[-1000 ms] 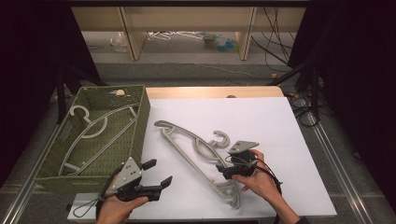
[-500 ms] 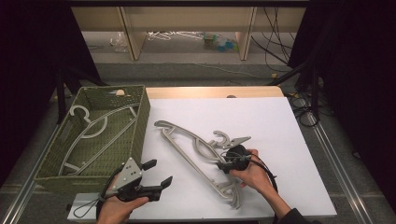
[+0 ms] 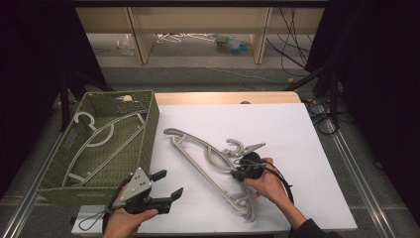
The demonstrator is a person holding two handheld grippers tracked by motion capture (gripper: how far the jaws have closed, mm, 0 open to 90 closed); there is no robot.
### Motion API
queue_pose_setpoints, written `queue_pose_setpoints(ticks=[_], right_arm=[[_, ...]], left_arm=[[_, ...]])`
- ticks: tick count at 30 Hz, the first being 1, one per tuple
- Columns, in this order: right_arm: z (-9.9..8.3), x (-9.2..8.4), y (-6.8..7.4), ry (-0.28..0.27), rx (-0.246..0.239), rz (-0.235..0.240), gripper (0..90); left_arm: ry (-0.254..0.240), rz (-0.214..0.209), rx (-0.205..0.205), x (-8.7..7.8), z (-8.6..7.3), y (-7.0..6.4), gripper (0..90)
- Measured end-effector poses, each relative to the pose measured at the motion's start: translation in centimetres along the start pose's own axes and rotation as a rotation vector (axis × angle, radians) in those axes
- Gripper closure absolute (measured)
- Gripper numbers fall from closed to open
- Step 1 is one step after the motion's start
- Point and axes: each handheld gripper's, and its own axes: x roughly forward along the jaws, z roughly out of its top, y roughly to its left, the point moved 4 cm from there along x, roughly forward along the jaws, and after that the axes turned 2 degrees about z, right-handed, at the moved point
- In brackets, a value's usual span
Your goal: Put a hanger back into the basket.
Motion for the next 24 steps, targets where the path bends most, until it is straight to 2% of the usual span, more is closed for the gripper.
queue_pose_setpoints(ticks=[2,5,6,11,12,13,14,16,18,20,21,23,24], right_arm=[[0.2,-0.5,0.0,-0.010,0.007,-0.002,76.0],[0.6,-1.0,-0.1,-0.061,0.016,-0.013,77.7],[0.6,-1.2,-0.1,-0.047,0.017,-0.015,78.5],[0.8,-1.8,0.1,-0.053,-0.010,-0.010,81.6],[0.9,-1.9,0.4,-0.049,-0.061,-0.009,81.8],[0.9,-2.0,0.7,-0.053,-0.064,-0.013,81.7],[0.9,-2.1,0.7,-0.048,-0.091,-0.009,81.8],[0.9,-2.2,0.8,-0.044,-0.099,-0.009,81.9],[0.8,-2.7,0.9,-0.043,-0.145,-0.005,81.8],[0.7,-3.0,1.0,-0.037,-0.155,-0.005,81.9],[0.6,-3.5,1.0,-0.063,-0.194,-0.010,81.9],[0.5,-3.7,1.0,-0.051,-0.192,-0.003,81.9],[0.3,-4.1,1.0,-0.042,-0.208,0.001,81.9]], left_arm=[[-0.008,-0.006,-0.002,0.1,0.0,0.0,22.7],[0.005,0.001,0.002,0.0,-0.1,0.0,22.8],[-0.003,-0.003,-0.001,0.1,0.0,0.0,22.8],[0.003,0.000,0.003,0.0,0.0,0.1,22.9],[-0.007,-0.006,0.000,0.0,0.0,0.1,22.9],[-0.005,-0.006,0.001,0.0,0.0,0.1,22.9],[-0.004,-0.006,0.001,0.0,0.0,0.1,22.9],[0.000,-0.003,0.000,0.0,0.0,0.0,22.9],[0.001,-0.004,0.001,0.0,0.1,0.1,22.9],[0.007,-0.003,0.008,0.0,0.0,0.1,22.9],[0.011,0.005,0.009,0.0,0.0,0.2,22.9],[0.010,0.003,0.010,0.1,0.1,0.2,22.9],[0.009,0.007,0.013,0.2,0.3,0.3,23.1]])
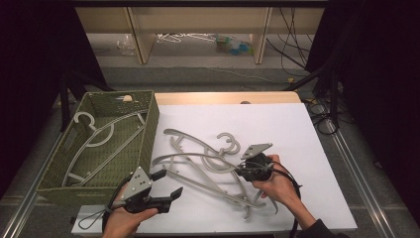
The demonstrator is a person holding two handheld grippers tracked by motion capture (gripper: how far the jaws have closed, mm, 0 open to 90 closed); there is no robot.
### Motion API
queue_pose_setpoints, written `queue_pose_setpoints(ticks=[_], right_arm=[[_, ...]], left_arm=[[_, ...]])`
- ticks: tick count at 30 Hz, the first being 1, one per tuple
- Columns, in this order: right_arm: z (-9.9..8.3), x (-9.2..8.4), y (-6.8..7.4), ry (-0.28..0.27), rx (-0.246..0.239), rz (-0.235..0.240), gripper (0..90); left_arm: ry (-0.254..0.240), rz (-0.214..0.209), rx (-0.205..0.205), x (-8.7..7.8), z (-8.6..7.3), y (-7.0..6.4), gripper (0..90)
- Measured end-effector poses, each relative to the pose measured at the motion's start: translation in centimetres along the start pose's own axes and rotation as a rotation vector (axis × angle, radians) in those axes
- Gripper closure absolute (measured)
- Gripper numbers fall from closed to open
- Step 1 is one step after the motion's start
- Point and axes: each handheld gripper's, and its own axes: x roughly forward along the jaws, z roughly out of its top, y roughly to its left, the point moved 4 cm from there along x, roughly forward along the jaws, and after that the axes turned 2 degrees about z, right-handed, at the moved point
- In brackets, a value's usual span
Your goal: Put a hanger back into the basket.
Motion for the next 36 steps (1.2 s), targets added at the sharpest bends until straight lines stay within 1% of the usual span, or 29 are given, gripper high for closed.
queue_pose_setpoints(ticks=[1,2,3,4,5,6,7,8,11,12,13,14,15,16,17,19,20,22,23,24,25,27,29,30,31,33,34,35,36], right_arm=[[-0.1,-0.2,0.0,-0.017,-0.017,-0.004,81.9],[-0.1,-0.7,0.1,-0.019,-0.043,-0.002,82.0],[-0.1,-0.8,0.2,-0.028,-0.050,-0.005,82.0],[-0.1,-1.1,0.4,-0.032,-0.053,0.005,82.1],[-0.1,-1.4,0.5,-0.035,-0.059,0.007,82.1],[-0.1,-1.7,0.7,-0.023,-0.068,0.020,82.1],[0.0,-1.9,0.8,-0.029,-0.080,0.027,82.2],[0.0,-1.9,0.9,-0.049,-0.092,0.020,82.2],[0.1,-2.3,1.2,-0.046,-0.117,0.037,82.2],[0.1,-2.4,1.5,-0.058,-0.118,0.034,82.3],[0.2,-2.4,1.5,-0.061,-0.144,0.030,82.2],[0.2,-2.6,1.7,-0.059,-0.146,0.033,82.3],[0.2,-2.6,1.7,-0.059,-0.146,0.033,82.3],[0.2,-2.8,1.7,-0.048,-0.165,0.036,82.3],[0.3,-3.0,1.9,-0.058,-0.176,0.025,82.3],[0.4,-3.2,2.0,-0.058,-0.174,0.025,82.3],[0.5,-3.4,2.2,-0.063,-0.205,0.031,82.3],[0.6,-3.5,2.3,-0.062,-0.207,0.029,82.2],[0.6,-3.6,2.4,-0.062,-0.221,0.027,82.2],[0.8,-3.8,2.6,-0.069,-0.242,0.032,82.2],[0.8,-3.8,2.6,-0.069,-0.242,0.032,82.2],[0.9,-4.0,2.9,-0.072,-0.257,0.038,82.2],[0.9,-4.1,3.0,-0.071,-0.259,0.041,82.2],[0.9,-4.1,3.0,-0.074,-0.269,0.041,82.1],[0.9,-4.1,3.0,-0.074,-0.269,0.041,82.1],[0.9,-4.0,3.2,-0.071,-0.279,0.053,82.1],[0.9,-4.0,3.2,-0.071,-0.279,0.053,82.1],[1.0,-4.0,3.2,-0.071,-0.290,0.047,82.1],[1.0,-4.0,3.3,-0.073,-0.290,0.047,82.1]], left_arm=[[0.002,0.002,0.004,0.0,0.1,0.0,24.6],[0.007,0.004,0.002,0.3,0.3,0.0,25.7],[0.015,0.009,0.006,0.4,0.4,0.0,25.6],[0.008,0.012,0.006,0.6,0.6,-0.1,25.6],[0.014,0.014,0.015,0.7,0.9,0.0,25.3],[0.014,0.014,0.015,0.7,0.9,0.0,25.3],[0.020,0.012,0.018,1.1,1.3,0.0,25.3],[0.028,0.011,0.028,1.4,1.5,0.1,24.9],[0.052,0.013,0.033,2.6,1.9,0.2,23.5],[0.060,0.016,0.036,3.0,2.0,0.3,23.5],[0.070,0.012,0.035,3.5,2.2,0.3,23.4],[0.077,0.004,0.040,3.9,2.3,0.3,23.5],[0.077,0.004,0.040,3.9,2.3,0.3,23.5],[0.084,-0.009,0.055,4.4,2.5,0.4,23.5],[0.097,-0.011,0.057,4.9,2.6,0.4,24.4],[0.114,-0.020,0.077,5.8,2.8,0.4,24.5],[0.129,-0.038,0.078,6.6,3.0,0.3,24.9],[0.135,-0.043,0.085,7.0,3.1,0.2,25.1],[0.138,-0.049,0.099,7.4,3.2,0.1,25.9],[0.147,-0.057,0.105,7.7,3.2,0.0,29.1],[0.146,-0.066,0.120,8.0,3.3,-0.1,29.1],[0.171,-0.074,0.143,8.6,3.2,-0.2,31.5],[0.182,-0.082,0.149,8.8,3.2,-0.3,33.1],[0.187,-0.082,0.174,9.0,3.1,-0.2,35.5],[0.187,-0.082,0.174,9.0,3.1,-0.2,38.0],[0.193,-0.096,0.194,9.0,3.1,-0.1,40.1],[0.185,-0.101,0.179,9.1,3.1,-0.2,40.1],[0.195,-0.115,0.205,9.1,3.1,-0.2,42.7],[0.201,-0.128,0.211,9.2,3.1,-0.3,42.8]])
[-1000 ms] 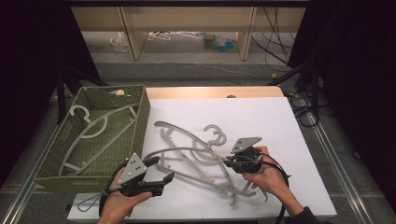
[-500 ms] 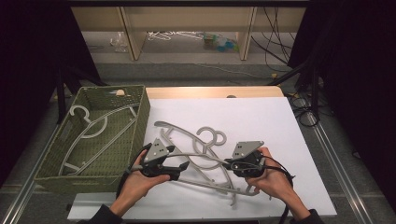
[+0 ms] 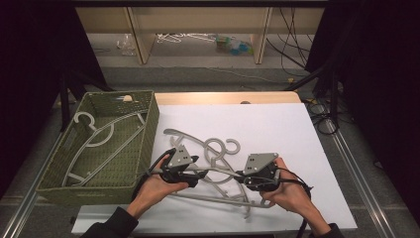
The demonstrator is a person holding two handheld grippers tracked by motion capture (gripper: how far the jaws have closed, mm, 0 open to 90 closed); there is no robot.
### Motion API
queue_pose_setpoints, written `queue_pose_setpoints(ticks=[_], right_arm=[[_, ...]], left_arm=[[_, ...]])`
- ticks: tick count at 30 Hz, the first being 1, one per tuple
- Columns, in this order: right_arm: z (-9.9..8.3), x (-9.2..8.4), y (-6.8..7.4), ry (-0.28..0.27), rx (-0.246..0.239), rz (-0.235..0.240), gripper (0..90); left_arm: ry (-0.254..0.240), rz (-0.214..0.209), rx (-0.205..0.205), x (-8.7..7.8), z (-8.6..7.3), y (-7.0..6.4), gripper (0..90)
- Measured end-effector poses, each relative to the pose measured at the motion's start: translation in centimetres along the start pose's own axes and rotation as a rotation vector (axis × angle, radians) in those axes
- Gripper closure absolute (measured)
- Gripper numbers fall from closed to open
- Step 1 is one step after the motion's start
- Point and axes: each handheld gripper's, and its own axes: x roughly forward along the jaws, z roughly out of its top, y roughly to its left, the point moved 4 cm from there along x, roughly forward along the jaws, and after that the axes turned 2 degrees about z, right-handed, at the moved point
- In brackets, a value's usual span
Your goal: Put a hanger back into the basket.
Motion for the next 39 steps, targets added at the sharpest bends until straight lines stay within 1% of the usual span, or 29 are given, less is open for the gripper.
queue_pose_setpoints(ticks=[2,3,4,5,6,7,8,10,11,14,15,17,18,19,20,21,22,23,24,25,27,28,29,31,33,34,35,36,39], right_arm=[[0.1,-0.1,0.1,-0.004,0.006,0.009,82.0],[0.1,-0.1,0.1,-0.006,-0.005,0.011,82.1],[0.1,-0.1,0.1,-0.006,-0.005,0.011,82.1],[0.2,-0.1,0.1,-0.004,0.000,0.014,82.1],[0.2,-0.1,0.3,-0.004,-0.005,0.018,82.1],[0.2,-0.1,0.3,-0.003,-0.002,0.018,82.0],[0.2,-0.1,0.3,-0.003,-0.002,0.018,82.0],[0.2,-0.1,0.2,-0.010,-0.013,0.016,81.8],[0.2,-0.1,0.2,-0.011,-0.014,0.026,81.6],[0.1,-0.3,0.0,-0.023,-0.020,0.013,78.9],[0.1,-0.3,-0.1,-0.026,-0.016,0.003,77.7],[0.1,-0.6,-0.3,-0.026,-0.009,-0.002,75.2],[0.0,-0.6,-0.4,-0.029,-0.006,-0.009,74.4],[0.0,-0.6,-0.4,-0.026,0.001,-0.013,72.2],[0.0,-0.6,-0.4,-0.026,0.001,-0.013,72.2],[0.0,-0.5,-0.7,-0.026,0.011,-0.040,63.7],[0.0,-0.4,-0.7,-0.033,0.022,-0.060,60.5],[0.0,-0.4,-0.7,-0.033,0.022,-0.060,60.5],[-0.1,-0.4,-0.8,-0.035,0.041,-0.064,57.7],[-0.1,-0.4,-1.1,-0.044,0.079,-0.077,49.7],[-0.1,-0.4,-1.2,-0.048,0.091,-0.087,47.9],[0.0,-0.5,-1.5,-0.075,0.129,-0.107,42.9],[0.1,-0.6,-1.6,-0.098,0.143,-0.116,41.4],[0.2,-0.8,-1.8,-0.111,0.153,-0.124,39.7],[0.4,-1.3,-2.1,-0.166,0.203,-0.144,37.0],[0.4,-1.4,-2.3,-0.173,0.210,-0.159,36.2],[0.4,-1.4,-2.3,-0.173,0.210,-0.159,36.2],[0.4,-1.7,-2.5,-0.198,0.219,-0.178,35.2],[0.5,-1.9,-2.6,-0.223,0.239,-0.185,34.3]], left_arm=[[0.021,-0.012,0.027,0.3,0.0,-0.1,44.8],[0.027,-0.015,0.041,0.5,0.0,-0.1,46.4],[0.027,-0.015,0.041,0.5,0.0,-0.1,50.3],[0.023,-0.030,0.042,0.6,0.1,-0.3,50.3],[0.030,-0.044,0.056,0.7,0.1,-0.4,59.0],[0.034,-0.049,0.076,0.6,0.2,-0.6,62.9],[0.043,-0.046,0.103,0.6,0.3,-0.6,62.9],[0.064,-0.044,0.154,0.2,0.5,-0.7,67.0],[0.068,-0.053,0.159,0.1,0.6,-0.9,68.1],[0.083,-0.055,0.216,-0.4,0.9,-1.3,71.9],[0.084,-0.060,0.231,-0.5,1.1,-1.5,73.1],[0.084,-0.068,0.235,-0.7,1.2,-1.7,75.5],[0.087,-0.075,0.247,-0.9,1.3,-1.9,76.7],[0.082,-0.091,0.237,-1.0,1.3,-2.1,77.9],[0.082,-0.091,0.237,-1.0,1.3,-2.1,79.1],[0.086,-0.099,0.230,-1.0,1.3,-2.2,80.6],[0.100,-0.107,0.219,-1.1,1.3,-2.3,81.5],[0.100,-0.107,0.219,-1.1,1.3,-2.3,81.7],[0.112,-0.104,0.204,-1.3,1.3,-2.3,81.7],[0.123,-0.093,0.194,-1.5,1.4,-2.0,81.5],[0.135,-0.081,0.189,-1.7,1.4,-1.8,81.5],[0.129,-0.073,0.156,-1.9,1.6,-1.4,81.5],[0.128,-0.066,0.143,-2.0,1.6,-1.2,81.5],[0.130,-0.053,0.132,-2.3,1.7,-0.8,81.5],[0.136,-0.040,0.107,-2.9,1.9,-0.1,81.5],[0.134,-0.029,0.102,-3.0,2.0,0.2,81.5],[0.134,-0.029,0.102,-3.0,2.0,0.2,81.5],[0.133,-0.011,0.084,-3.4,1.9,0.8,81.5],[0.133,0.002,0.070,-3.7,1.9,1.2,81.3]])
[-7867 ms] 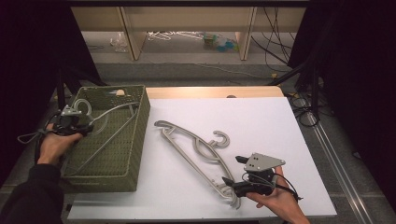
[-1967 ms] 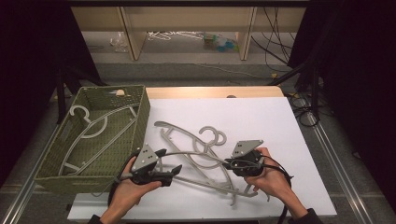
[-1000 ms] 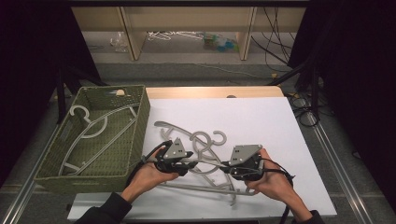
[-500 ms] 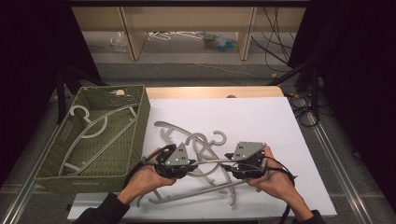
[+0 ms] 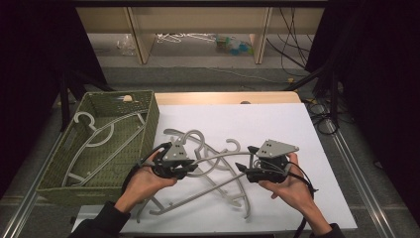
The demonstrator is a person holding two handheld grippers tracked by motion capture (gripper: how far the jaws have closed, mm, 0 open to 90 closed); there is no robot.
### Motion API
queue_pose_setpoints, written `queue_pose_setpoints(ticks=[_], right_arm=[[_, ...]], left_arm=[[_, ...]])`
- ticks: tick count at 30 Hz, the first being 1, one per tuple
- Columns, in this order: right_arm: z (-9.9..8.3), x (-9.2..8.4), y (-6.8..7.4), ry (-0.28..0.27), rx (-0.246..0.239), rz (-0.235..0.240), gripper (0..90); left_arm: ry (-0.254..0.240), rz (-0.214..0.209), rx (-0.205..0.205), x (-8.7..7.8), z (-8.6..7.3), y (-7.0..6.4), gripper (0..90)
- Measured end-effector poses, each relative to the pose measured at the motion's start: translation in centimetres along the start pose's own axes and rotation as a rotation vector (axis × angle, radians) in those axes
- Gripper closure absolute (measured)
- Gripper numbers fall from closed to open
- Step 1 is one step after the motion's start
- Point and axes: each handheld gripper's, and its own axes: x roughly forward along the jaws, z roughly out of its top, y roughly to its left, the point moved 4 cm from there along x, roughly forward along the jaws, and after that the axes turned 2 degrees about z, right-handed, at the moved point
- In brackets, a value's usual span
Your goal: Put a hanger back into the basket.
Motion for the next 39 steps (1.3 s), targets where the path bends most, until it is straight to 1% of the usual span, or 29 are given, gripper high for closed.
queue_pose_setpoints(ticks=[1,2,3,5,6,7,8,9,12,13,15,16,18,21,22,23,24,25,26,27,28,30,31,33,34,35,37,38,39], right_arm=[[0.1,-0.1,-0.1,-0.014,-0.003,-0.010,33.8],[0.1,-0.2,-0.1,-0.019,0.008,-0.014,33.5],[0.2,-0.3,0.0,-0.026,0.018,-0.008,33.2],[0.3,-0.4,0.0,-0.049,0.024,-0.021,32.4],[0.4,-0.6,0.1,-0.049,0.028,-0.025,32.4],[0.4,-0.7,0.1,-0.062,0.028,-0.044,32.3],[0.4,-0.8,0.2,-0.065,0.035,-0.042,32.2],[0.6,-1.1,0.4,-0.092,0.047,-0.039,31.3],[0.7,-1.5,0.6,-0.112,0.047,-0.050,31.3],[0.6,-1.6,0.8,-0.106,0.053,-0.034,31.2],[0.5,-1.7,0.9,-0.112,0.050,-0.032,31.2],[0.3,-1.7,1.0,-0.106,0.047,-0.026,31.1],[-0.4,-1.5,1.4,-0.082,0.066,-0.011,30.8],[-0.9,-1.2,1.4,-0.068,0.075,-0.003,30.8],[-1.2,-1.1,1.4,-0.061,0.077,-0.002,30.6],[-1.6,-0.8,1.5,-0.046,0.087,0.008,30.0],[-1.8,-0.6,1.4,-0.047,0.083,0.004,29.8],[-1.9,-0.5,1.6,-0.034,0.097,0.022,29.8],[-2.1,-0.4,1.6,-0.032,0.101,0.023,29.8],[-2.2,-0.3,1.6,-0.030,0.092,0.024,29.8],[-2.3,-0.3,1.7,-0.027,0.097,0.021,29.8],[-2.5,-0.2,1.7,-0.021,0.100,0.029,29.6],[-2.6,-0.2,1.7,-0.014,0.105,0.029,29.6],[-2.6,-0.1,1.7,-0.017,0.101,0.027,29.6],[-2.7,-0.1,1.7,-0.014,0.102,0.027,29.5],[-2.9,0.0,1.8,-0.005,0.111,0.042,29.2],[-2.9,0.0,1.8,-0.006,0.114,0.046,29.2],[-3.0,0.0,1.9,-0.007,0.112,0.043,29.1],[-3.0,0.0,1.9,-0.007,0.112,0.043,29.1]], left_arm=[[-0.006,0.000,-0.014,-0.1,0.0,0.2,81.3],[-0.007,0.007,-0.021,-0.2,-0.1,0.4,81.3],[-0.009,0.007,-0.027,-0.4,-0.1,0.5,81.3],[-0.017,0.017,-0.033,-0.6,-0.1,0.9,81.2],[-0.024,0.029,-0.040,-0.7,0.0,1.1,81.2],[-0.029,0.031,-0.046,-0.8,0.0,1.2,81.2],[-0.025,0.038,-0.043,-1.0,0.0,1.4,81.2],[-0.040,0.048,-0.066,-1.2,0.0,1.7,81.1],[-0.045,0.058,-0.080,-1.5,-0.1,2.2,81.1],[-0.046,0.065,-0.090,-1.6,-0.2,2.3,81.1],[-0.048,0.069,-0.093,-1.7,-0.2,2.4,81.0],[-0.053,0.067,-0.108,-1.8,-0.2,2.6,81.0],[-0.058,0.068,-0.116,-2.0,-0.1,2.7,81.0],[-0.061,0.074,-0.117,-2.2,0.0,2.7,80.9],[-0.064,0.074,-0.108,-2.3,0.2,2.8,80.9],[-0.076,0.073,-0.118,-2.6,0.3,2.9,80.8],[-0.076,0.076,-0.129,-2.7,0.3,2.9,80.8],[-0.081,0.072,-0.124,-2.9,0.4,2.9,80.8],[-0.084,0.075,-0.129,-3.1,0.4,3.0,80.8],[-0.092,0.070,-0.130,-3.3,0.5,3.0,80.8],[-0.092,0.070,-0.130,-3.3,0.5,3.0,80.7],[-0.102,0.075,-0.137,-3.8,0.6,3.1,80.7],[-0.111,0.056,-0.147,-4.4,0.8,3.1,80.7],[-0.114,0.056,-0.155,-4.5,0.8,3.1,80.7],[-0.121,0.059,-0.143,-4.9,1.0,3.2,80.7],[-0.128,0.068,-0.154,-5.3,1.1,3.2,80.8],[-0.129,0.071,-0.142,-6.2,1.5,3.5,80.6],[-0.126,0.081,-0.143,-6.8,1.7,3.6,80.6],[-0.152,0.081,-0.157,-7.3,2.0,3.7,80.6]])
